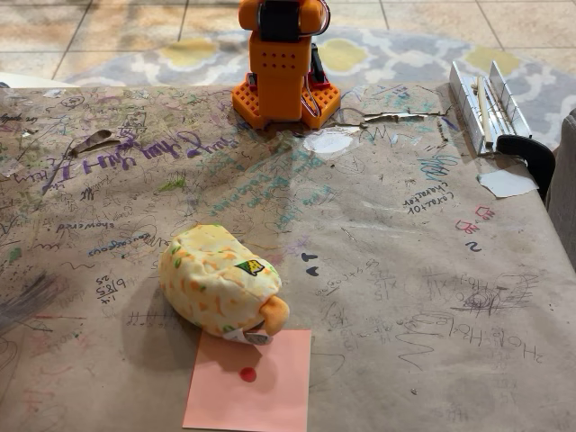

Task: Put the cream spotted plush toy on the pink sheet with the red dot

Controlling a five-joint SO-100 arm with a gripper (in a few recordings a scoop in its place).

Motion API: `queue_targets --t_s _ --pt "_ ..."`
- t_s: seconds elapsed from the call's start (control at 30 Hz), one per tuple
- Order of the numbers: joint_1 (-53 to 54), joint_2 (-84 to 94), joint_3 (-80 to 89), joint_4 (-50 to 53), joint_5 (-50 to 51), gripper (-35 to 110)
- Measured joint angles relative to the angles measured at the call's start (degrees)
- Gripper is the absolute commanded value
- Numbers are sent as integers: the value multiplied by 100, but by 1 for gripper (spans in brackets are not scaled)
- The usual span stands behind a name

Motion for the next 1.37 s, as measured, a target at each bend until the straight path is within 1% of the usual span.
queue_targets --t_s 0.2,0.23,0.27,0.3,0.33,0.37,0.43,0.5,0.57,0.73,0.77,0.8,0.9,1.13,1.37 --pt "88 0 0 202 105 32" --pt "88 0 0 237 105 28" --pt "88 0 0 255 141 17" --pt "79 0 0 255 255 4" --pt "0 0 0 211 492 0" --pt "-70 0 0 97 861 0" --pt "-35 62 0 -70 2083 0" --pt "378 88 0 316 3560 0" --pt "598 88 0 1301 5036 0" --pt "-255 0 0 4816 8771 0" --pt "-272 0 0 5317 9352 0" --pt "-229 0 0 5581 9756 0" --pt "-211 0 0 5818 10239 0" --pt "-141 0 0 5836 10468 0" --pt "-114 0 0 5836 10485 0"
